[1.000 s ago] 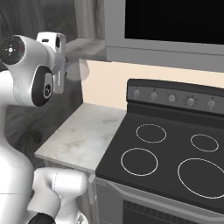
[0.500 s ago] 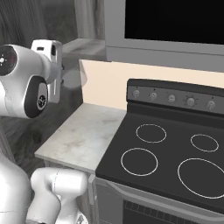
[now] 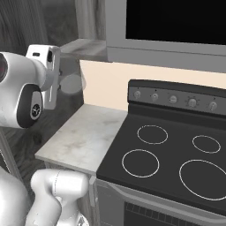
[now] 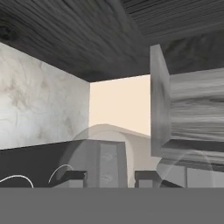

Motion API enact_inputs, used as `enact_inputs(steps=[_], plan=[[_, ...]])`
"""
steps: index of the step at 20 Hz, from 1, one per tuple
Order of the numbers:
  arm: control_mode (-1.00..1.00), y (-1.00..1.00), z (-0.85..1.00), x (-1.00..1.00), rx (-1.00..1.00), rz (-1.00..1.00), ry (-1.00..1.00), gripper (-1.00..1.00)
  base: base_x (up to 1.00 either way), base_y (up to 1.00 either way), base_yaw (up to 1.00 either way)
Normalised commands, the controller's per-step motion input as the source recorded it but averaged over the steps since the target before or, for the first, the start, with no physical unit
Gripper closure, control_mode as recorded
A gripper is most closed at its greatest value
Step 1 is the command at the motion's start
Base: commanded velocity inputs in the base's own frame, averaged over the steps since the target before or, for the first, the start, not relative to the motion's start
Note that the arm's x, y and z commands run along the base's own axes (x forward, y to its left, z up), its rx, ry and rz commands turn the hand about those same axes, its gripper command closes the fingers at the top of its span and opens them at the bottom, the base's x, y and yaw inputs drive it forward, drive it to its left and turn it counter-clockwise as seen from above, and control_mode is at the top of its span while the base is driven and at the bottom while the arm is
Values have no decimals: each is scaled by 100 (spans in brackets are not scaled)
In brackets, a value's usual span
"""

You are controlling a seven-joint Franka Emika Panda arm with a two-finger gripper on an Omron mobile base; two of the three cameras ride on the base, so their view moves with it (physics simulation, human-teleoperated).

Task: There is a bowl on the dining counter. Grab a lemon wedge from the fridge and place it in the bowl. Then get the liquor bottle and glass cup from the cabinet and place them next to the bowl.

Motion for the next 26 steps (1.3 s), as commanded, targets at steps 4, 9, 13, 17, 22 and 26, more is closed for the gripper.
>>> enact_inputs(steps=[4, 9, 13, 17, 22, 26], plan=[[-100, 0, 0, 0, 0, 0, 1, 100, 0, 0, 0], [-100, -10, 0, -2, 4, 0, 1, 100, 0, 0, 0], [100, 0, 0, 0, 0, 0, 0, 100, -40, -23, 0], [100, 0, 0, 0, 0, 0, 0, 100, -84, -7, 0], [100, 0, 0, 0, 0, 0, 0, 100, -100, 5, 5], [100, 0, 0, 0, 0, 0, 0, 100, -100, 11, 17]])
